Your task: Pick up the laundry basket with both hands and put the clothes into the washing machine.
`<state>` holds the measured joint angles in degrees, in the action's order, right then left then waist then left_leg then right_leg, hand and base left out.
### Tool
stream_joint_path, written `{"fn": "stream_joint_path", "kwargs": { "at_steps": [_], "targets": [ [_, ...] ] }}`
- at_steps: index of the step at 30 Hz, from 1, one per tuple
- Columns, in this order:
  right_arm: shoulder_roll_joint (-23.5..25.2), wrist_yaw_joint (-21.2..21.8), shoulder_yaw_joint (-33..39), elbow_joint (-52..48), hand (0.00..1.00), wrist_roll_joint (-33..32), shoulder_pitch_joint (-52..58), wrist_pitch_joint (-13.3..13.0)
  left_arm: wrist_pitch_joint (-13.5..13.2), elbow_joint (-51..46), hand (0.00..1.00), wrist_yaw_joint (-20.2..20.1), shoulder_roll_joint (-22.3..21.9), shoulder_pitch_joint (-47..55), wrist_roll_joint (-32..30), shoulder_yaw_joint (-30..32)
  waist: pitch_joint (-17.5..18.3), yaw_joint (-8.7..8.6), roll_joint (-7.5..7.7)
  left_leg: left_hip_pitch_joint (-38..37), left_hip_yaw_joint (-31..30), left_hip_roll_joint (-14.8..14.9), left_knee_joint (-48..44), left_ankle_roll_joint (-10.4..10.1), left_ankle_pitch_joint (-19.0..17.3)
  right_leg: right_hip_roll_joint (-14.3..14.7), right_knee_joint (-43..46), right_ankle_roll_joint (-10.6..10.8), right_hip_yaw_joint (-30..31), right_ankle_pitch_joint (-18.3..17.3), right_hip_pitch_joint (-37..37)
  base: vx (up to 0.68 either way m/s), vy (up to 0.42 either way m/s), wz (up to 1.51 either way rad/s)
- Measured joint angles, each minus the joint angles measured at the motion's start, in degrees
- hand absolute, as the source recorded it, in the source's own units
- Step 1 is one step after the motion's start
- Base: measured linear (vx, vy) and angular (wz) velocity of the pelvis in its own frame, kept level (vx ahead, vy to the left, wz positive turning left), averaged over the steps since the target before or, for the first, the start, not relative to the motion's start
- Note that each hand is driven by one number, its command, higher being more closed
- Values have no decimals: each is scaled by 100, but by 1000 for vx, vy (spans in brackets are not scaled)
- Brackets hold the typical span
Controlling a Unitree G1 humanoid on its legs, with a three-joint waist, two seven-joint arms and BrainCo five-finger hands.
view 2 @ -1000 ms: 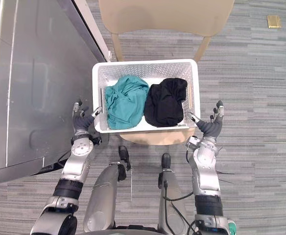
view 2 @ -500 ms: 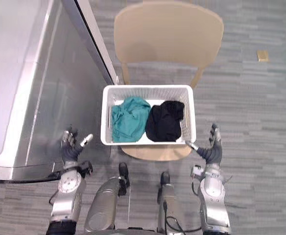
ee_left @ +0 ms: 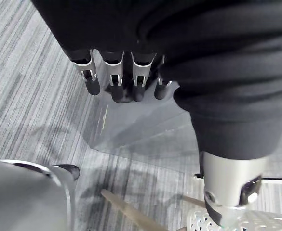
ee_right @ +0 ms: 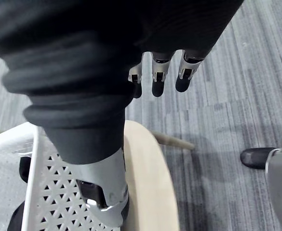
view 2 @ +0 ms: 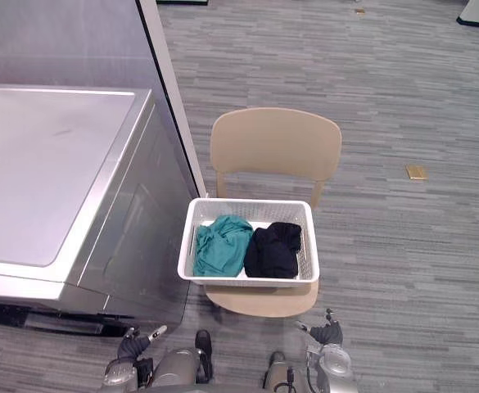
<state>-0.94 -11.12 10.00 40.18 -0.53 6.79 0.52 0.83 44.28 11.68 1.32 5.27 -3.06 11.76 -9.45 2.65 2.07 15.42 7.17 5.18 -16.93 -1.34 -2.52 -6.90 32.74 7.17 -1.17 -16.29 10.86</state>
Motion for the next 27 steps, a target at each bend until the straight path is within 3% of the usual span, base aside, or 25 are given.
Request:
{"fn": "stream_joint_path", "kwargs": {
  "at_steps": [1,2,3,5,6,8,10,11,12,13,16,17,18,22,27],
  "targets": [
    [-3,-3,-31,36,0,-9,-1,0,1,7,0,3,1,29,0,21,20,43,33,37,-43,-34,-5,-30,22,8,-10,-36,50,-108,-45,-168,-207,50],
    [-16,-15,-49,118,0,-12,-13,-14,-2,14,0,5,-13,41,2,57,45,151,72,107,-166,-81,17,-86,108,81,-236,-282,145,-321,-157,-172,-223,57],
    [-71,-39,-49,159,0,-67,-82,-12,-6,10,0,17,-74,24,2,134,81,154,-31,273,-353,-32,152,-153,275,207,-492,-484,72,-439,-154,-175,-224,63],
    [-101,-132,-53,158,0,-149,-167,-20,-10,1,0,92,-221,34,4,138,116,159,-180,406,-536,85,533,-243,546,332,-546,-627,-258,-317,56,-171,-184,72],
    [-87,-147,-80,177,0,-184,-255,-16,-2,5,0,98,-260,60,7,137,92,161,-177,401,-502,129,877,-279,562,317,-498,-746,-497,-226,148,-165,-178,81],
    [-43,-180,-78,189,0,-224,-314,-7,-4,-10,0,98,-266,-25,9,134,42,144,-105,487,78,306,717,-330,523,153,-658,-934,-997,11,149,-149,-175,105],
    [-66,-269,-84,163,0,-230,-317,-7,-5,-63,0,112,-273,-147,5,84,6,123,-44,465,765,419,-137,-120,382,-85,-697,-974,-1402,99,50,-124,-137,115],
    [-123,-276,-86,149,0,-231,-300,-8,-6,-172,0,122,-302,-157,5,-55,9,115,-47,293,1049,575,-553,99,212,-201,-699,-973,-1650,100,-55,-79,-7,87],
    [-143,-277,-84,146,0,-231,-302,-9,-9,-222,0,122,-319,-160,4,-119,14,113,-54,195,1109,653,-702,142,128,-246,-697,-971,-1767,102,-93,-112,43,106],
    [-162,-280,-71,138,0,-229,-320,-12,-10,-254,0,118,-335,-201,2,-231,35,107,-102,-38,1203,794,-829,85,-54,-347,-700,-936,-1978,122,-157,-80,115,107],
    [-167,-264,77,129,0,-226,-402,-16,-14,-231,0,115,-334,-425,-5,-290,97,74,-203,-453,1425,984,-296,42,-66,-546,-788,-715,-2426,247,-183,-66,187,97],
    [-247,-261,175,207,0,-226,-510,-13,-23,-162,0,116,-288,-475,-22,-365,176,35,-363,-604,1380,879,291,-213,-16,-522,-967,-546,-2538,339,-220,-48,266,110],
    [-221,-244,182,309,0,-225,-623,-12,-23,-58,0,116,-143,-499,-57,-496,169,-60,-364,-746,1233,683,896,-429,126,-443,-1286,-420,-2542,411,-333,-55,262,105],
    [-165,-224,184,701,0,-211,-788,-7,-11,302,0,112,246,-320,-166,-678,158,-17,-268,-915,1004,281,1306,-348,318,-540,-1936,-173,-2495,745,-706,-45,169,47],
    [-177,-122,-136,823,0,-49,-1040,10,-4,604,0,113,523,12,-231,-648,143,5,-249,-928,987,-20,1562,-189,400,-633,-2313,-50,-2366,1044,-741,-36,137,-1]
  ]
}}
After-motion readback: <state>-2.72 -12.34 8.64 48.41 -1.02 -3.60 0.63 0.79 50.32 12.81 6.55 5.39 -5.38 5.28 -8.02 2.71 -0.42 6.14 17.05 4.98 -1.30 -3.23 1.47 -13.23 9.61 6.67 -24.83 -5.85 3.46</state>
